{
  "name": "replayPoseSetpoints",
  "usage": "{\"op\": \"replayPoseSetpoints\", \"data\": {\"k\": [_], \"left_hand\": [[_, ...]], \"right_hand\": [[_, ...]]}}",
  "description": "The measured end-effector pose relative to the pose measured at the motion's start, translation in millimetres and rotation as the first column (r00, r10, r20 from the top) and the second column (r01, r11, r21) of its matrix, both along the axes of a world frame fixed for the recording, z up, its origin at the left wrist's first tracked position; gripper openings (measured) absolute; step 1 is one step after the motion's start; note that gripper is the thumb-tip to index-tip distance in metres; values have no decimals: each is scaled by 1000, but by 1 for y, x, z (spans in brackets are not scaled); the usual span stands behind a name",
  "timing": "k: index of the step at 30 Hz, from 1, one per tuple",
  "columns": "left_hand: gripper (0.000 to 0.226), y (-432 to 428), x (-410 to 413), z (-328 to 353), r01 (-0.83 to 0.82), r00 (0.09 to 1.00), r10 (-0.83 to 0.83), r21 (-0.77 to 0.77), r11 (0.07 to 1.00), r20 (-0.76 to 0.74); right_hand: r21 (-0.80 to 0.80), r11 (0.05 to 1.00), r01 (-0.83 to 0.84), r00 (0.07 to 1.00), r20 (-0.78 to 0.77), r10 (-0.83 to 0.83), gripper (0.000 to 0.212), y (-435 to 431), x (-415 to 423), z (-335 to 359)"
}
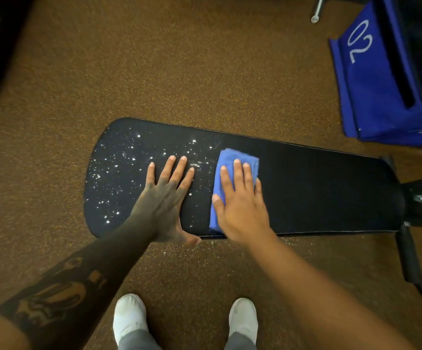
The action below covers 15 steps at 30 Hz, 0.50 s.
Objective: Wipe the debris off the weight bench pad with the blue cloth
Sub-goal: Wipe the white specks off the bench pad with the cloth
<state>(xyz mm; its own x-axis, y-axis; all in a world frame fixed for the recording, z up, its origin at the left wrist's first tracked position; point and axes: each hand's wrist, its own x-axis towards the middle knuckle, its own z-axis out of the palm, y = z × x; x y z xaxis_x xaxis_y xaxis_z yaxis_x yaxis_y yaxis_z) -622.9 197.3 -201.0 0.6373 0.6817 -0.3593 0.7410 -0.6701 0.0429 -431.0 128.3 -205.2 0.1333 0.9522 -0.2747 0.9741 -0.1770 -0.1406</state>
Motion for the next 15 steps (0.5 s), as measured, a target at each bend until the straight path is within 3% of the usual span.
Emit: {"op": "replayPoseSetpoints", "data": {"k": [4,10,15], "left_hand": [[154,1,-3,0,-16,1000,16,-11,1000,1],[153,3,-4,-1,-25,1000,25,-15,1000,9],[154,4,-4,-2,-22,1000,22,-26,999,7]], "right_hand": [[-22,999,39,999,21,-39,66,45,2,1],[-35,973,-227,973,35,229,68,25,10,3],[-11,999,-43,999,23,44,73,70,22,-2]]}}
